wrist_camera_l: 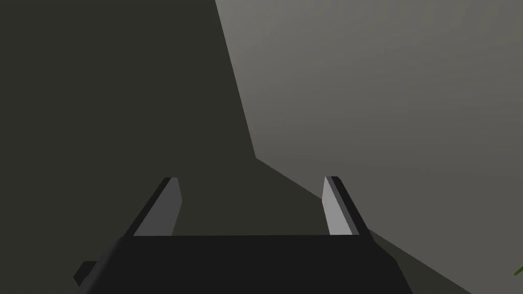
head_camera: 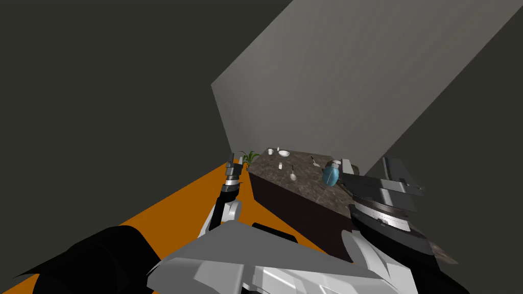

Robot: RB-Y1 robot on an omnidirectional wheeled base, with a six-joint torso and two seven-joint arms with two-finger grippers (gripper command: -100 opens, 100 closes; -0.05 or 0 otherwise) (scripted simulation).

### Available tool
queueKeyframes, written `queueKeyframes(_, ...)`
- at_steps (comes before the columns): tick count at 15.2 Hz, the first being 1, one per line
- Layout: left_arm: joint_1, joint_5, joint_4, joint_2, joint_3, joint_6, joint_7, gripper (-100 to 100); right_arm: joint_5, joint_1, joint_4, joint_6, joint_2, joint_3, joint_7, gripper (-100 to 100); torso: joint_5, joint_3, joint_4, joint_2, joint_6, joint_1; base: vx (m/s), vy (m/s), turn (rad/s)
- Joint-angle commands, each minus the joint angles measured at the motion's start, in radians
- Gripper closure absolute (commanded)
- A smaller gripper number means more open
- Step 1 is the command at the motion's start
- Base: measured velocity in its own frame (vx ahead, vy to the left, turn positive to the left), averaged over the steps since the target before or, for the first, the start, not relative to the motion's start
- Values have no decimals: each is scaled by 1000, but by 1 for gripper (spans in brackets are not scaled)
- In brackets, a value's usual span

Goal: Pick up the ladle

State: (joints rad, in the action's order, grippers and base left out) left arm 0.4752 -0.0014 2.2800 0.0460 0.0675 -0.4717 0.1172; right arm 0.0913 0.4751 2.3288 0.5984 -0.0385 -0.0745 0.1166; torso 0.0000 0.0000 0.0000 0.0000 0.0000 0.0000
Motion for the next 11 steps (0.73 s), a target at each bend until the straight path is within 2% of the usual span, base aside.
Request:
queueKeyframes(1, 0, 0, 0, 0, 0, 0, 0, 0, 0, -14, -16, -35, -39, -11, 24, -100, 0, 0, 0, 0, 0, 0, 2, 4, 48)
queueKeyframes(2, 0, 0, 0, 0, 0, 0, 0, 0, 0, -24, -26, -58, -55, -19, 40, -100, 0, 0, 0, 0, 0, 0, 6, 6, 78)
queueKeyframes(3, 0, 0, 0, 0, 0, 0, 0, 0, 0, -24, -26, -58, -55, -19, 40, -100, 0, 0, 0, 0, 0, 0, 6, 4, 53)
queueKeyframes(5, 0, 0, 0, 0, 0, 0, 0, 0, 0, -50, -55, -112, -86, -40, 83, -100, 0, 0, 0, -1, 0, 0, 8, 7, 68)
queueKeyframes(8, 0, 0, 0, 0, 0, 0, 0, 0, 0, -66, -72, -157, -101, -52, 109, -100, 0, -1, 0, -1, 0, 0, 10, 8, 62)
queueKeyframes(9, 0, 0, 0, 0, 0, 0, 0, 0, 0, -84, -92, -183, -115, -66, 139, -100, 0, -1, 0, -1, 0, 0, 9, 7, 63)
queueKeyframes(10, 0, 0, 0, 0, 0, 0, 0, 0, 0, -84, -92, -199, -115, -66, 139, -100, 0, -1, 0, -1, 0, 0, 9, 6, 63)
queueKeyframes(11, 0, 0, 0, 0, 0, 0, 0, 0, 0, -103, -113, -224, -128, -82, 171, -100, 0, -1, 0, -1, 0, 0, 10, 7, 85)
